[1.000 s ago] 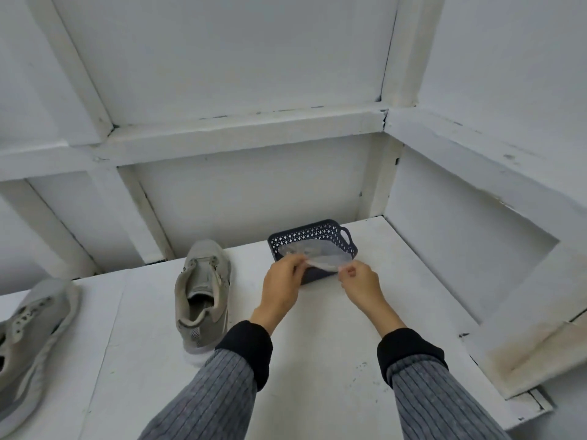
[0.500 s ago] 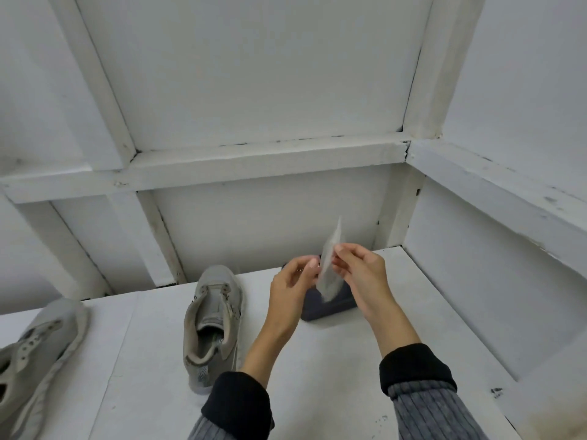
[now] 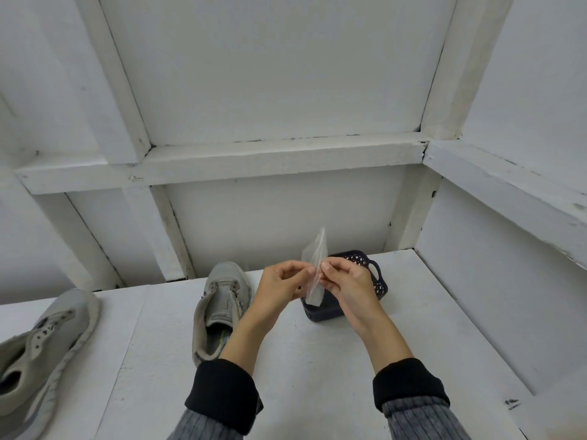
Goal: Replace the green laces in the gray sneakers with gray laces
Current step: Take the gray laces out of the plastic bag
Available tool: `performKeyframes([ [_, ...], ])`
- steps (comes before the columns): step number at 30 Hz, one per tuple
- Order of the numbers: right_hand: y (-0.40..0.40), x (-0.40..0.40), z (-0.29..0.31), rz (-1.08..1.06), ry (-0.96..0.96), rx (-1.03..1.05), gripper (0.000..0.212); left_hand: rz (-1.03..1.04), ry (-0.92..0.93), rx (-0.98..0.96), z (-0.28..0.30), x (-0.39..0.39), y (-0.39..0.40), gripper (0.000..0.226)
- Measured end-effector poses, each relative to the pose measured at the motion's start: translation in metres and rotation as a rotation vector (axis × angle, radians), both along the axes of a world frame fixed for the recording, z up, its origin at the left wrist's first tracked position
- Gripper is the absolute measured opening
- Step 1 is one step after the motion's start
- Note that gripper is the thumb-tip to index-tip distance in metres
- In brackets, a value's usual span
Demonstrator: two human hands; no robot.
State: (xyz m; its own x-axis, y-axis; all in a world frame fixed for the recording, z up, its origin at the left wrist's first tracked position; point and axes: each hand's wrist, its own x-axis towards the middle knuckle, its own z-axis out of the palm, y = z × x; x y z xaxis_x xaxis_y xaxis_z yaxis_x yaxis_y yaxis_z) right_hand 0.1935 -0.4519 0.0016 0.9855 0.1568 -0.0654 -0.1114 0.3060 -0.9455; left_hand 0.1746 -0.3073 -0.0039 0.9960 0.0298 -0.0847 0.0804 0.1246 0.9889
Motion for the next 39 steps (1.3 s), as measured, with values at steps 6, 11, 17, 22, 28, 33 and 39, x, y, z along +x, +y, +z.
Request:
performKeyframes([
  [6, -0.002, 0.005, 0.008, 0.029, 0.333, 0.531, 0.02, 0.038, 0.158, -0.645, -0.002, 0.009, 0.006, 0.014],
  [11, -0.015, 0.008, 0.008, -0.078, 0.243, 0.34, 0.016, 0.11, 0.124, -0.382, -0.004, 0.017, 0.013, 0.007],
  [17, -0.013, 0.016, 0.011, -0.139, 0.018, -0.131, 0.01, 0.106, 0.014, -0.002, 0.005, 0.022, 0.008, 0.015],
  [22, -0.02, 0.02, -0.004, -0.422, -0.128, -0.745, 0.013, 0.424, -0.049, 0.331, -0.006, 0.03, 0.008, 0.015],
  [28, -0.012, 0.018, -0.006, -0.387, -0.448, -1.048, 0.03, 0.272, -0.099, 0.201, -0.015, 0.03, -0.016, 0.006],
  [33, -0.012, 0.022, -0.007, -0.087, -0.371, -1.182, 0.028, 0.191, -0.076, 0.054, -0.017, 0.037, -0.019, 0.006],
  [39, -0.036, 0.024, -0.008, -0.099, -0.277, -0.847, 0.05, 0.283, 0.085, 0.027, -0.042, 0.048, -0.011, 0.012],
])
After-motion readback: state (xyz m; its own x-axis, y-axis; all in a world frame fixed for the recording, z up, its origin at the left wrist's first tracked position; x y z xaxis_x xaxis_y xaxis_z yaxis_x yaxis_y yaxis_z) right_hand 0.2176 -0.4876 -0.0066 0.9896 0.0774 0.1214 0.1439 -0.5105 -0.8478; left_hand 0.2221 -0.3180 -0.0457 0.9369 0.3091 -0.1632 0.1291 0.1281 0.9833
